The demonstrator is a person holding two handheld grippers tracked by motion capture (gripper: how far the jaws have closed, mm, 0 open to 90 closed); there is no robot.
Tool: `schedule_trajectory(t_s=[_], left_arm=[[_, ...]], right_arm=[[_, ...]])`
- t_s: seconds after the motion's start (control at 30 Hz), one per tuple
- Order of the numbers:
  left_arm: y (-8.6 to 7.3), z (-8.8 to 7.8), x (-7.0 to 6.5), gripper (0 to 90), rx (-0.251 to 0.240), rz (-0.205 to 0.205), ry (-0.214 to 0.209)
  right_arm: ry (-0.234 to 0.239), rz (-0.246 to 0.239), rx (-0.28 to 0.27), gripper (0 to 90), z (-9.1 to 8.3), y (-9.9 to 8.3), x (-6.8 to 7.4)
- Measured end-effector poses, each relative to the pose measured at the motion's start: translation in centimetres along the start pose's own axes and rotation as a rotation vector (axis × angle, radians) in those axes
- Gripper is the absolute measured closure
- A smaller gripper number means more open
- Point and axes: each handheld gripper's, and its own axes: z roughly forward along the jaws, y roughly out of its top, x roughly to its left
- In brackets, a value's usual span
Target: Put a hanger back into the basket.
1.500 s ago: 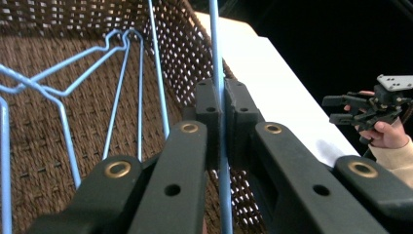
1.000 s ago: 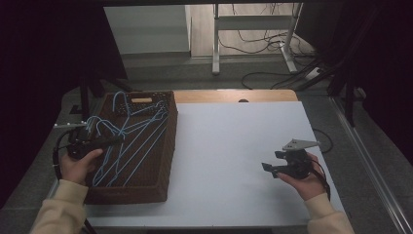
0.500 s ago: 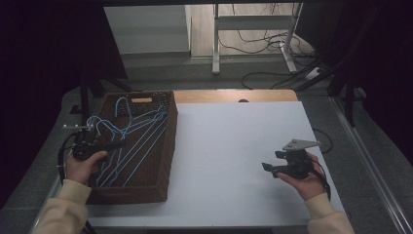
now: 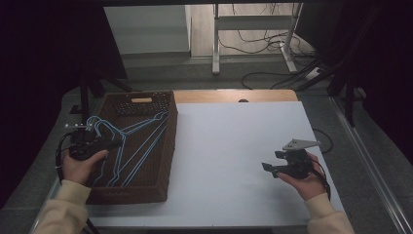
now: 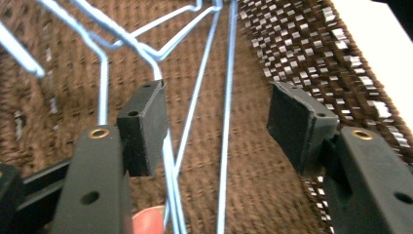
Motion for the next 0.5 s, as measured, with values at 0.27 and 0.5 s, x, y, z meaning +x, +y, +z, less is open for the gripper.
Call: schedule_trajectory(t_s=[0.27, 0.5], left_arm=[[0.1, -1.3, -2.9, 33.7, -0.063, 0.111, -0.070], [-0.5, -1.1, -6.9, 30.8, -0.060, 0.211, -0.137]], right_arm=[[0.013, 0.009, 0.001, 28.7, 0.2, -0.1, -0.4], [0.018, -0.005, 0.006, 28.5, 0.5, 0.2, -0.2]])
